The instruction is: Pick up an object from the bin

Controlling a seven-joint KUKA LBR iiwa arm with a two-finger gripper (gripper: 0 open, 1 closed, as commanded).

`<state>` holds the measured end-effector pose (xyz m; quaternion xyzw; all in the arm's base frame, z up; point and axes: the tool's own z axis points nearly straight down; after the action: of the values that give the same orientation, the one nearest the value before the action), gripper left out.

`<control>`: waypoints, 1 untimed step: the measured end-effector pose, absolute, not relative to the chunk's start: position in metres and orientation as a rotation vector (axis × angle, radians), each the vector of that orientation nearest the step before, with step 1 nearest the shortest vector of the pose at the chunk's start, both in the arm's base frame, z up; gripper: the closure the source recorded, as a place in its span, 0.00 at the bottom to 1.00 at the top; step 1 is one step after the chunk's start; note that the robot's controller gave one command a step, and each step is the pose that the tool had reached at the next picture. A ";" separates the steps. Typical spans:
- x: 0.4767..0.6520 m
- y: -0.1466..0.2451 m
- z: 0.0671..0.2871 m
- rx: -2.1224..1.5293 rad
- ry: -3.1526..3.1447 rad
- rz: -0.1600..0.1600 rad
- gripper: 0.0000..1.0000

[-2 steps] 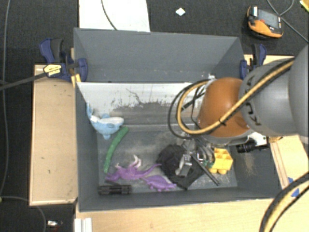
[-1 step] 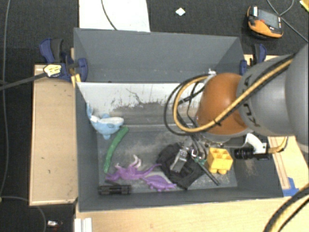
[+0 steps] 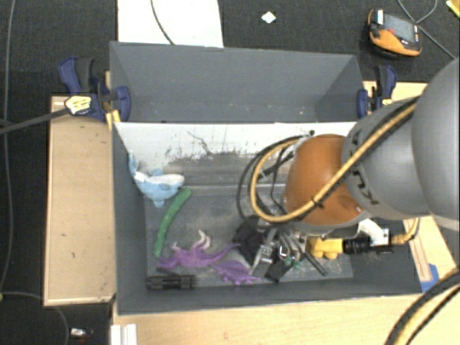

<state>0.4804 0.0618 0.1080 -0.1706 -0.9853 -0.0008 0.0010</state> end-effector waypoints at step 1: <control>0.488 0.033 0.070 -0.922 -3.018 -0.011 0.00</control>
Offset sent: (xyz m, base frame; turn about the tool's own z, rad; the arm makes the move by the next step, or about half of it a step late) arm 0.0020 -0.0234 -0.0380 0.1917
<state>0.4880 0.0331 0.0704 -0.2922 -0.9563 -0.0035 -0.0069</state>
